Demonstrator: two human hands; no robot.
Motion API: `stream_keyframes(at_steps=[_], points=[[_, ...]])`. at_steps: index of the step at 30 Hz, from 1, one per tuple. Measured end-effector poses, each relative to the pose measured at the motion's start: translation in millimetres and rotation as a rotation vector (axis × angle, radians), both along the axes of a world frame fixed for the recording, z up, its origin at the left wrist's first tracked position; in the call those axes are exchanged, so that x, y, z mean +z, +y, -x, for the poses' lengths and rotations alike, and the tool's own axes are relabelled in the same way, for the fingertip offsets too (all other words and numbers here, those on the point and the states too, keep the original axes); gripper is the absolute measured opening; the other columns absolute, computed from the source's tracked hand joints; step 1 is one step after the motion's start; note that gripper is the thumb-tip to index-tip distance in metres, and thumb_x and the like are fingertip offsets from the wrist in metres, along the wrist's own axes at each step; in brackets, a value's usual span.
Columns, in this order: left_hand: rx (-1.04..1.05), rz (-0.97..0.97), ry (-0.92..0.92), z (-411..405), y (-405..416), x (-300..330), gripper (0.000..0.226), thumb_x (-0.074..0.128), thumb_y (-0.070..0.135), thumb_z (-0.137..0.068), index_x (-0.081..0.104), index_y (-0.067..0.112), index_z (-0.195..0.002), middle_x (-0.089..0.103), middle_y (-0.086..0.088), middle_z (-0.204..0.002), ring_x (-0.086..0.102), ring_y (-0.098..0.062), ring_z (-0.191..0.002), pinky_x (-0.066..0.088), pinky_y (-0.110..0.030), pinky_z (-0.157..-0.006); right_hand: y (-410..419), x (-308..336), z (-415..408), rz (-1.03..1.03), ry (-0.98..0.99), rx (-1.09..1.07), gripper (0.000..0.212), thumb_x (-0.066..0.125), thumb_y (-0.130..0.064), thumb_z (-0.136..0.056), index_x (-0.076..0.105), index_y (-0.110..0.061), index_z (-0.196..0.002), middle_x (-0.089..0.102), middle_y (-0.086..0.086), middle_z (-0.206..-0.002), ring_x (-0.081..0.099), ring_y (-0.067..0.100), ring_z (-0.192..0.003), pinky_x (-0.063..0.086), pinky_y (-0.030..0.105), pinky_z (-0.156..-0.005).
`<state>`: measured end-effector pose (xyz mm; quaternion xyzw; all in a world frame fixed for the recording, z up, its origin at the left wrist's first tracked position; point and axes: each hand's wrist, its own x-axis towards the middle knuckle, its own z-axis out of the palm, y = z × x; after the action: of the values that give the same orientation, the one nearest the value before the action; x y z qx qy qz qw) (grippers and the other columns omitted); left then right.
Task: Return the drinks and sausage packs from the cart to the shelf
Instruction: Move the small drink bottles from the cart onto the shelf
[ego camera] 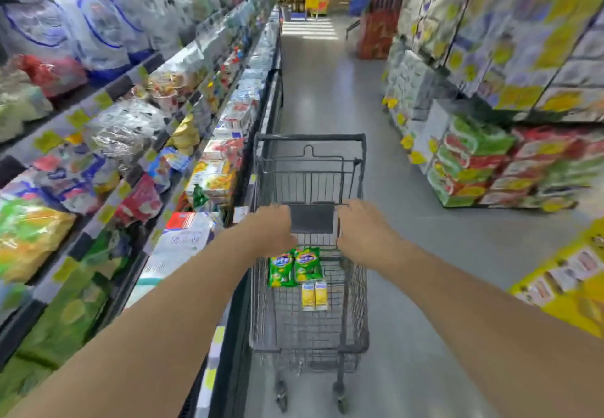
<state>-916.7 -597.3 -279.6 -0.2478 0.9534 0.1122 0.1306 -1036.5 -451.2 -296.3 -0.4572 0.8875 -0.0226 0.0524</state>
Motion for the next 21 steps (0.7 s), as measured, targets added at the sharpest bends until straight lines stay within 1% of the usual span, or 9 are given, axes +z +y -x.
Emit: stream_keyframes(at_steps=[2,4,6,8,11,15,18,19,21], points=[[-0.037,-0.017,-0.01,29.2,-6.1,-15.9,0.048,0.057,0.035,-0.092,0.046,0.004,-0.127,0.051,-0.019,-0.129,0.051,-0.036,-0.118,0.046,-0.046,-0.096,-3.5,-12.8,22.3,-0.021,-0.012,-0.028,0.032,0.059,-0.016,-0.083,0.055,-0.009,-0.114,0.053,0.012,-0.118,0.05,0.03,-0.112,0.045,0.041,-0.096],[-0.057,-0.033,-0.033,55.5,-9.5,-33.4,0.056,0.056,0.036,-0.092,0.041,0.003,-0.136,0.047,-0.018,-0.136,0.048,-0.036,-0.124,0.044,-0.048,-0.101,-7.5,-28.6,44.1,-0.043,-0.003,-0.035,0.039,0.066,-0.024,-0.084,0.055,-0.01,-0.118,0.052,0.011,-0.121,0.049,0.029,-0.112,0.044,0.041,-0.098],[-0.059,-0.05,-0.066,77.9,-12.0,-52.2,0.058,0.055,0.036,-0.093,0.04,0.004,-0.138,0.045,-0.017,-0.14,0.045,-0.036,-0.127,0.042,-0.048,-0.103,-12.5,-46.1,64.8,-0.066,-0.023,-0.031,0.043,0.066,-0.031,-0.088,0.053,-0.009,-0.123,0.05,0.012,-0.125,0.049,0.03,-0.115,0.042,0.042,-0.1],[-0.055,-0.065,-0.092,98.3,-16.6,-71.3,0.052,0.055,0.036,-0.093,0.043,0.005,-0.133,0.048,-0.016,-0.135,0.047,-0.035,-0.124,0.043,-0.048,-0.102,-19.9,-64.1,87.2,-0.071,-0.045,-0.016,0.038,0.059,-0.025,-0.092,0.051,-0.008,-0.125,0.049,0.012,-0.126,0.047,0.03,-0.117,0.041,0.041,-0.101],[-0.016,-0.082,-0.131,126.1,-26.0,-96.8,0.052,0.055,0.036,-0.094,0.042,0.006,-0.135,0.048,-0.014,-0.134,0.047,-0.033,-0.124,0.042,-0.045,-0.1,-34.2,-88.1,119.2,-0.097,-0.108,0.007,0.034,0.056,-0.014,-0.09,0.05,-0.01,-0.123,0.048,0.01,-0.124,0.047,0.028,-0.118,0.04,0.039,-0.101],[0.031,-0.109,-0.178,157.7,-42.5,-137.9,0.056,0.056,0.037,-0.093,0.041,0.005,-0.137,0.047,-0.014,-0.138,0.047,-0.033,-0.127,0.041,-0.046,-0.102,-58.5,-125.4,150.9,-0.19,-0.183,0.044,0.039,0.057,-0.014,-0.091,0.05,-0.01,-0.13,0.05,0.012,-0.13,0.045,0.029,-0.123,0.039,0.042,-0.109],[0.083,-0.166,-0.205,171.8,-56.3,-176.8,0.059,0.056,0.035,-0.093,0.038,0.004,-0.141,0.046,-0.015,-0.14,0.046,-0.034,-0.128,0.043,-0.046,-0.102,-77.1,-161.1,163.6,-0.263,-0.236,0.059,0.047,0.056,-0.017,-0.092,0.046,-0.006,-0.137,0.045,0.016,-0.14,0.042,0.032,-0.13,0.035,0.043,-0.113],[0.101,-0.188,-0.223,174.5,-60.7,-192.7,0.059,0.055,0.035,-0.094,0.038,0.004,-0.141,0.047,-0.015,-0.139,0.047,-0.034,-0.127,0.044,-0.046,-0.101,-82.4,-173.9,166.7,-0.285,-0.258,0.057,0.05,0.057,-0.018,-0.092,0.045,-0.005,-0.139,0.043,0.017,-0.143,0.042,0.033,-0.132,0.035,0.044,-0.114],[0.133,-0.234,-0.267,177.8,-71.0,-230.0,0.052,0.054,0.036,-0.094,0.044,0.004,-0.135,0.05,-0.015,-0.134,0.051,-0.034,-0.122,0.046,-0.044,-0.097,-94.0,-203.3,173.1,-0.314,-0.308,0.024,0.048,0.056,-0.016,-0.091,0.047,-0.004,-0.137,0.044,0.019,-0.143,0.045,0.034,-0.129,0.039,0.044,-0.11]])
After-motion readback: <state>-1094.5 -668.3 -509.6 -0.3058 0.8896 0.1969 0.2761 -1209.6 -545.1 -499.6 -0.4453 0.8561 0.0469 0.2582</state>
